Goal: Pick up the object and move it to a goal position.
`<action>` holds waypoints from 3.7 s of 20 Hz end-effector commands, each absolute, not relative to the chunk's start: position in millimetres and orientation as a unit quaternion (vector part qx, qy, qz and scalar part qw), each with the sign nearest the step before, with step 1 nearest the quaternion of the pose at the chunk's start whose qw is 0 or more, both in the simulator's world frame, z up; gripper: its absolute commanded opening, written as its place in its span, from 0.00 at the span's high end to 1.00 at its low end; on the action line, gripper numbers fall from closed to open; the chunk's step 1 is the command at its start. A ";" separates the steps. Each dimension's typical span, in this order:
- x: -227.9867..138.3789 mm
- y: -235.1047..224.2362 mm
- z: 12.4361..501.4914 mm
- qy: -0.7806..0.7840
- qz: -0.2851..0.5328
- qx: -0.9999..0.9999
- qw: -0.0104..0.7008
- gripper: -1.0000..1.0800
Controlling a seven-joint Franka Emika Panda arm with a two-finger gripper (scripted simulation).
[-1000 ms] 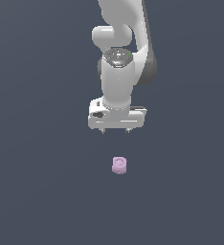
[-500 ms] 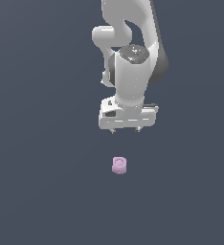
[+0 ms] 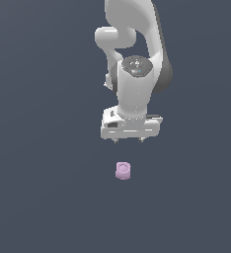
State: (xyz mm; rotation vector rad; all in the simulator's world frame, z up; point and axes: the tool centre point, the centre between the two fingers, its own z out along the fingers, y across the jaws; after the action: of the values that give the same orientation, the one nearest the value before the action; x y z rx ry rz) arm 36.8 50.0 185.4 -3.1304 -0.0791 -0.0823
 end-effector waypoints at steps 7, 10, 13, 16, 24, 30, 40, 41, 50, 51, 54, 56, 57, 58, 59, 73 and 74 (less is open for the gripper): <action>68.7 43.6 147.9 0.009 -0.015 -1.000 0.004 0.04; 80.3 40.8 130.9 0.022 -0.010 -1.000 0.004 0.04; 88.9 38.5 116.5 0.033 -0.006 -0.999 0.003 0.04; 95.2 36.6 104.9 0.042 -0.004 -0.999 0.002 0.04; 102.4 34.4 89.8 0.052 0.000 -0.999 0.000 0.04; 101.6 34.6 83.1 0.051 0.000 -0.999 0.000 0.04; 101.2 34.5 38.6 0.052 0.000 -0.999 0.000 0.04; 101.5 34.5 38.0 0.052 0.000 -0.999 0.000 0.04; 102.4 34.6 39.4 0.052 0.000 -0.999 0.000 1.00; 102.4 34.6 39.4 0.052 0.000 -0.999 0.000 1.00; 102.4 34.6 39.4 0.052 0.000 -0.999 0.000 1.00; 102.2 34.4 39.7 0.052 0.000 -0.999 0.000 1.00; 102.0 34.1 40.3 0.052 0.000 -0.999 0.000 1.00; 101.7 33.4 41.3 0.052 0.000 -0.999 0.000 1.00; 101.2 32.5 42.7 0.052 0.000 -0.999 0.000 1.00; 76.8 -11.4 112.2 0.052 0.000 -0.999 0.000 1.00; 73.6 -17.2 121.4 0.052 0.000 -0.999 0.000 1.00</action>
State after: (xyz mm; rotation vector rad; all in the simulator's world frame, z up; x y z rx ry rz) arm 77.9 -8.7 107.8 -3.1372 0.1633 0.0029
